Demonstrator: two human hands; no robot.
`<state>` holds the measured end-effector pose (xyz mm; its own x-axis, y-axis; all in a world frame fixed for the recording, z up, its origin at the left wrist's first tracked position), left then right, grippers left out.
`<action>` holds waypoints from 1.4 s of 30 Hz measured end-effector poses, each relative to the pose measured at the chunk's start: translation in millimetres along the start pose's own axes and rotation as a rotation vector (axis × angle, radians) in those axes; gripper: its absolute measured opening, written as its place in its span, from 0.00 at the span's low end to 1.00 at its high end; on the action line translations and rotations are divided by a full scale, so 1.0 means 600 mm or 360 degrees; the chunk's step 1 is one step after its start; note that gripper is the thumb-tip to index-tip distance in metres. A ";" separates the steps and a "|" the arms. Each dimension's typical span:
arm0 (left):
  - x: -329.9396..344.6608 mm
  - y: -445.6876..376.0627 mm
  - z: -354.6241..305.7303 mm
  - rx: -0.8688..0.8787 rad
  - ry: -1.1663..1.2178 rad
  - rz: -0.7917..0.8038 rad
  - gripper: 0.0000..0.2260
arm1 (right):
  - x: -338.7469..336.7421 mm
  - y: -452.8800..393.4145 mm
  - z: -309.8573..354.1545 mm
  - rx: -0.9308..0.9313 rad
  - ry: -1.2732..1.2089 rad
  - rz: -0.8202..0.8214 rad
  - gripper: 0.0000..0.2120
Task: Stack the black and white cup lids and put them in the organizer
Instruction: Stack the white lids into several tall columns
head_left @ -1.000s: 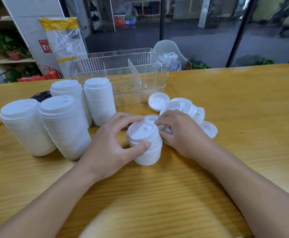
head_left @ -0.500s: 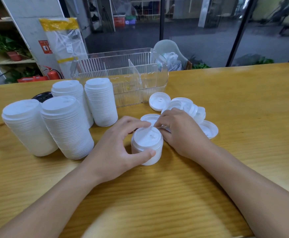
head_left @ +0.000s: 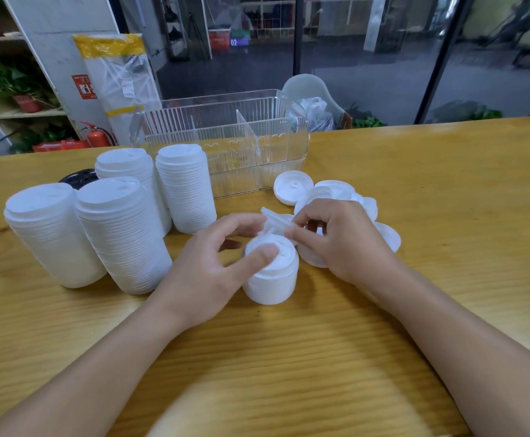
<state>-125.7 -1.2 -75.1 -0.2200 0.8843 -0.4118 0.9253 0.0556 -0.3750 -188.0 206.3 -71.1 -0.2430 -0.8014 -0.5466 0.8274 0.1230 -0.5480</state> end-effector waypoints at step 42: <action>0.008 0.010 -0.011 0.0135 -0.0061 0.0244 0.29 | 0.015 -0.002 0.000 -0.0296 0.0305 0.0041 0.02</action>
<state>-119.3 6.5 -74.0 -0.0913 0.8610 -0.5004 0.9200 -0.1194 -0.3733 -190.8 199.0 -75.2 -0.3291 -0.6731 -0.6623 0.7314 0.2619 -0.6296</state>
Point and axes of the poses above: each hand's wrist, its own y-axis away from the middle knuckle, its own x-axis out of the palm, z = x × y, the point moved 7 cm from there along -y, towards the middle knuckle, and after that the axes turned 14 degrees about -z, right-handed, at the moved point
